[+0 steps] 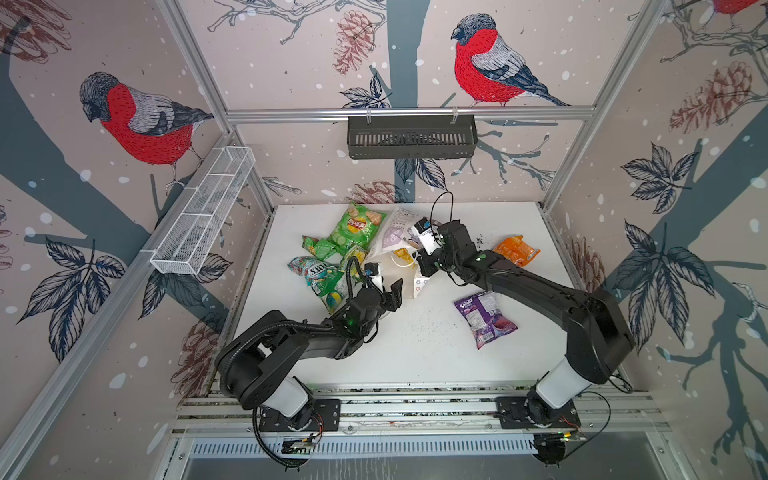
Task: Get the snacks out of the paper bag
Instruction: 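Move the left gripper to the bag opening while the right gripper lifts the rim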
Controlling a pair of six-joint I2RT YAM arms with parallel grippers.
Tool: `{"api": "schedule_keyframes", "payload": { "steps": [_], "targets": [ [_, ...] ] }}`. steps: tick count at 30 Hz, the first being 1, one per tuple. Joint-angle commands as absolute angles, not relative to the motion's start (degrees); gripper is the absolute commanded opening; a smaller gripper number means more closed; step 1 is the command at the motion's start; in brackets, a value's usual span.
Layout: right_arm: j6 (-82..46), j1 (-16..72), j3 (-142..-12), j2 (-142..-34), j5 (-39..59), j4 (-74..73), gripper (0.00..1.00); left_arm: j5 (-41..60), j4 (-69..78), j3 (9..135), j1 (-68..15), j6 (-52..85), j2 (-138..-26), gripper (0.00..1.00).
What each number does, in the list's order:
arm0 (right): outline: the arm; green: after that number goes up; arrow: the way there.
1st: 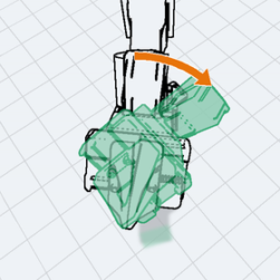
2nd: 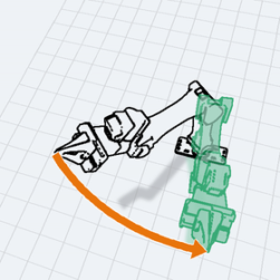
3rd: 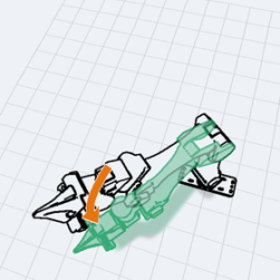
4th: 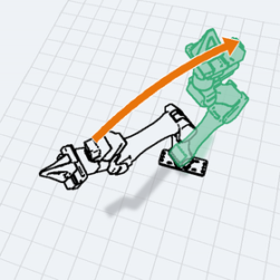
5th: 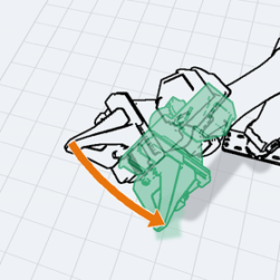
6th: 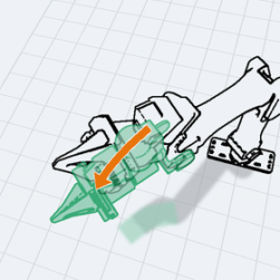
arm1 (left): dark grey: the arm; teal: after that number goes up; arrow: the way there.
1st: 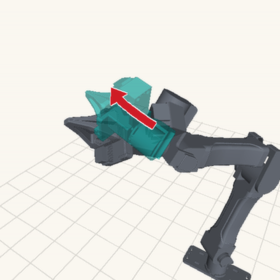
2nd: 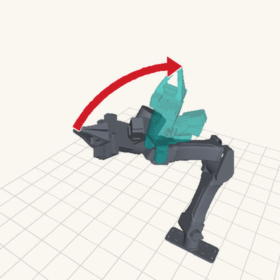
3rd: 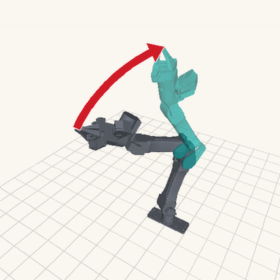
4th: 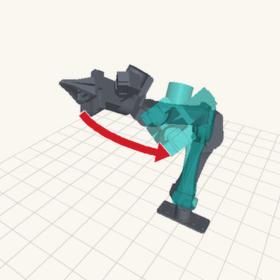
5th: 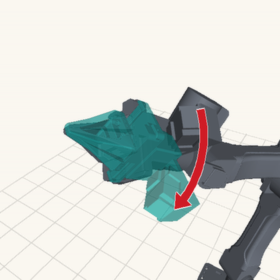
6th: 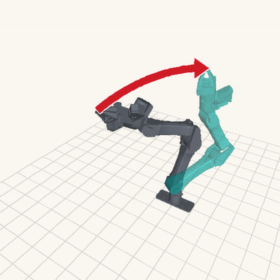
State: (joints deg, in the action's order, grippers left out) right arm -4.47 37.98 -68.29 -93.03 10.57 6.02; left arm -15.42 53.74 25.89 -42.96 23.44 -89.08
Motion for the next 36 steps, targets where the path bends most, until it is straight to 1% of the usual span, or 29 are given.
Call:
{"api": "schedule_keyframes", "payload": {
  "steps": [1,4,8,11,13,14,15,19,25,27,29,36],
  "targets": [
    [-4.13,37.97,-66.31,-91.52,11.34,1.93,0.00,-15.94,61.24,28.15,-42.98,19.37,-92.94,0.66],
    [-4.08,37.36,-66.62,-91.81,11.88,2.37,0.00,-14.04,68.07,26.72,-43.23,18.54,-96.58,0.65],
    [-4.48,36.56,-68.38,-92.81,12.89,3.98,0.00,-10.41,86.12,20.79,-43.51,16.53,-102.55,0.63],
    [-4.62,36.56,-68.20,-92.51,13.62,3.17,0.00,-9.23,92.76,19.67,-43.51,16.28,-107.14,0.63],
    [-4.87,36.56,-68.37,-92.70,13.64,3.21,0.00,-9.34,92.04,20.48,-43.51,16.69,-108.64,0.62],
    [-4.80,36.58,-68.23,-92.72,13.68,3.25,0.00,-10.64,90.00,21.25,-43.51,17.18,-108.72,0.59],
    [-4.83,36.55,-68.21,-92.62,13.60,3.25,0.00,-11.50,87.98,22.04,-43.51,17.13,-108.59,0.59],
    [-4.46,36.65,-66.44,-91.96,14.48,2.10,0.00,-11.95,84.08,24.59,-43.51,16.34,-108.79,0.61],
    [-3.36,36.64,-63.70,-90.12,17.15,0.09,0.00,-11.98,79.03,29.61,-43.51,15.36,-111.38,0.61],
    [-3.08,36.72,-63.08,-89.54,17.83,-0.16,0.00,-11.80,76.99,31.68,-43.42,14.50,-111.95,0.62],
    [-2.83,36.74,-62.43,-88.87,18.70,-0.70,0.00,-11.65,72.49,34.79,-43.42,13.62,-112.39,0.65],
    [-1.24,36.74,-61.83,-87.53,20.82,-0.32,0.00,-12.47,68.47,40.14,-42.83,12.80,-114.47,0.69]
  ]
}}
